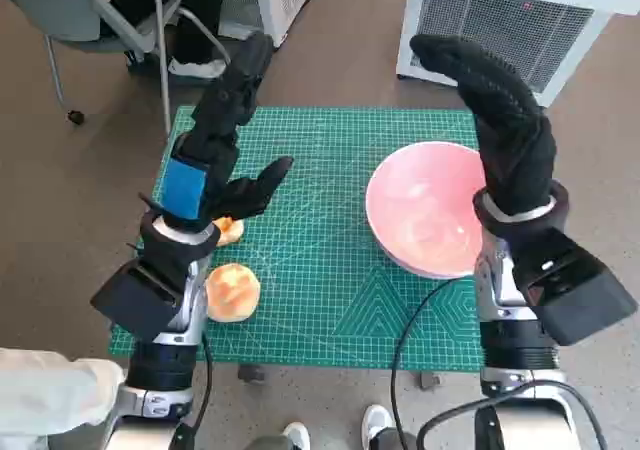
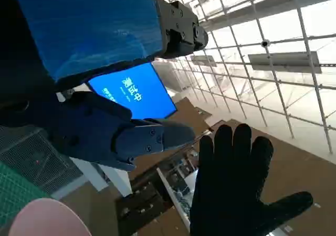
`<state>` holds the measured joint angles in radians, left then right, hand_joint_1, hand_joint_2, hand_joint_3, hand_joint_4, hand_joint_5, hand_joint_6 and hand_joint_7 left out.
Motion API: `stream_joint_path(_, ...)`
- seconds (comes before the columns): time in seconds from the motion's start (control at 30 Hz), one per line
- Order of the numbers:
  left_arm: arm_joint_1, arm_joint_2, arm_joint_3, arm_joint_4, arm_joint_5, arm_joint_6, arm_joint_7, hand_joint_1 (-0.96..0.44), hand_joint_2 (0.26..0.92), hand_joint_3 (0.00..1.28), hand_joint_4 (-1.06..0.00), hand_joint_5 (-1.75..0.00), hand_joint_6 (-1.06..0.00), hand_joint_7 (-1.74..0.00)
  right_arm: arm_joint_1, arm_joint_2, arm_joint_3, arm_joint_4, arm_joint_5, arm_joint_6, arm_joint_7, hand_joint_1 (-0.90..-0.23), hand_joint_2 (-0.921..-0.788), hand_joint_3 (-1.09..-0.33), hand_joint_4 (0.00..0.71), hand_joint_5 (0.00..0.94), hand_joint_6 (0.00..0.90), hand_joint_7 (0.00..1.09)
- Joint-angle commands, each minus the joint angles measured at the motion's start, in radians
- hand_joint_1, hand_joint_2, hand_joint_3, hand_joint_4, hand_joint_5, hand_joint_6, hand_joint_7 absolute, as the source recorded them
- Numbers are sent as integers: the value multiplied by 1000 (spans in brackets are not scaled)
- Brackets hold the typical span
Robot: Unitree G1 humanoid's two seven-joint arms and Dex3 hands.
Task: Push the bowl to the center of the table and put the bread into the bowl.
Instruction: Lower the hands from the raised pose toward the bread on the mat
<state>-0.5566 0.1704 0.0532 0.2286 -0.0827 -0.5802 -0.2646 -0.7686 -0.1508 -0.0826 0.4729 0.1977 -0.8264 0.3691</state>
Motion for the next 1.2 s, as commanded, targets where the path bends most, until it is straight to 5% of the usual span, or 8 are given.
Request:
stream_joint_path(0.03,-6,7,3,10,-5,-2,-3,-541,921,400,-166,-4,-272,-1,28,-4,-1,-3,5,8,6,-581,-921,-812,246,43,-1,628)
stream_joint_path(0.73,-10,14,4,23,-23,-4,-13,-534,921,398,-187,-9,-276,-3,83,-18,-33,-35,11,13,-6,-556,-921,-863,240,42,-1,608)
stream_joint_path(1.07,-5,13,10,20,-41,0,-20,-527,921,381,-200,-11,-285,-7,119,-80,-159,110,36,-10,-49,-542,-921,-875,217,53,-1,569)
stream_joint_path(1.2,-2,13,10,19,-47,0,-21,-517,921,378,-206,-11,-286,-7,113,-99,-207,226,20,-32,-102,-538,-921,-865,220,57,-1,566)
